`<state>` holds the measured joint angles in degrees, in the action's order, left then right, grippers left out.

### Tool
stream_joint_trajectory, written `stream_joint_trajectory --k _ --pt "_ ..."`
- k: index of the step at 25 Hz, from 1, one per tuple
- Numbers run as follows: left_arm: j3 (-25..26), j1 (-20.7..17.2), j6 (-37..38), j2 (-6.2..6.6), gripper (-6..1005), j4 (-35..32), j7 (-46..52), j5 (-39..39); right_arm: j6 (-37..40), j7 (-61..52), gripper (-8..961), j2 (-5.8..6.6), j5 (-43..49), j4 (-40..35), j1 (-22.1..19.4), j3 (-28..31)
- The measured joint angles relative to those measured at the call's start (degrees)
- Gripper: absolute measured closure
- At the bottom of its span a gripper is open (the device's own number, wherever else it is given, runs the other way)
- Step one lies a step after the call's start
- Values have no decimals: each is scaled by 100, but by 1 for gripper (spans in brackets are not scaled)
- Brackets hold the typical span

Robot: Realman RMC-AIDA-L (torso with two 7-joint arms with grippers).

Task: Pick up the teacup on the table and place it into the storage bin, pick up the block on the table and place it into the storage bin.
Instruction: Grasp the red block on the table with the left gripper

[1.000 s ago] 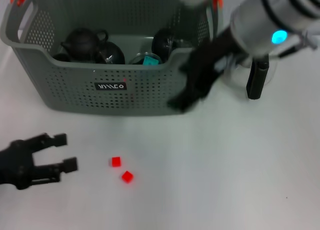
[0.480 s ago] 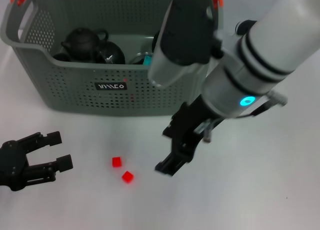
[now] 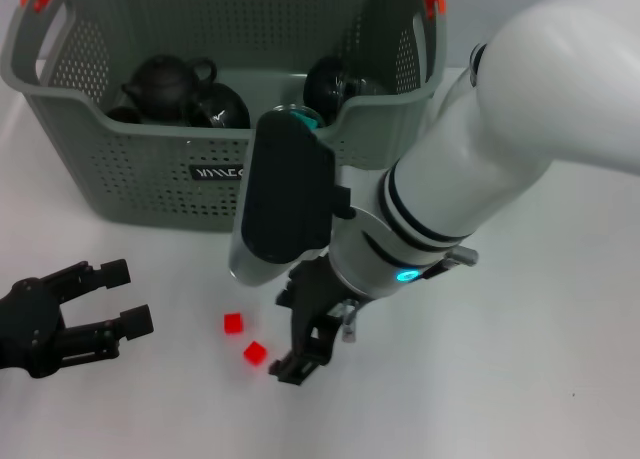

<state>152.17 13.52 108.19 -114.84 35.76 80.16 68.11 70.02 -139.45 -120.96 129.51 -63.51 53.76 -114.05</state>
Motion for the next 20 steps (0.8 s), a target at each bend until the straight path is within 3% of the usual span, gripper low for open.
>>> stream_joint_trajectory --k 5,10,20 --pt "4 13 -61 -12 63 -18 -10 0 -562 14 184 -38 -171 141 -33 -317" --pt "-13 64 -67 -23 63 -31 -10 0 -949 -13 215 -68 -725 737 171 -529" --pt "-22 81 -95 -23 63 -43 -14 0 -1306 -256 277 -58 -887 1222 242 -552"
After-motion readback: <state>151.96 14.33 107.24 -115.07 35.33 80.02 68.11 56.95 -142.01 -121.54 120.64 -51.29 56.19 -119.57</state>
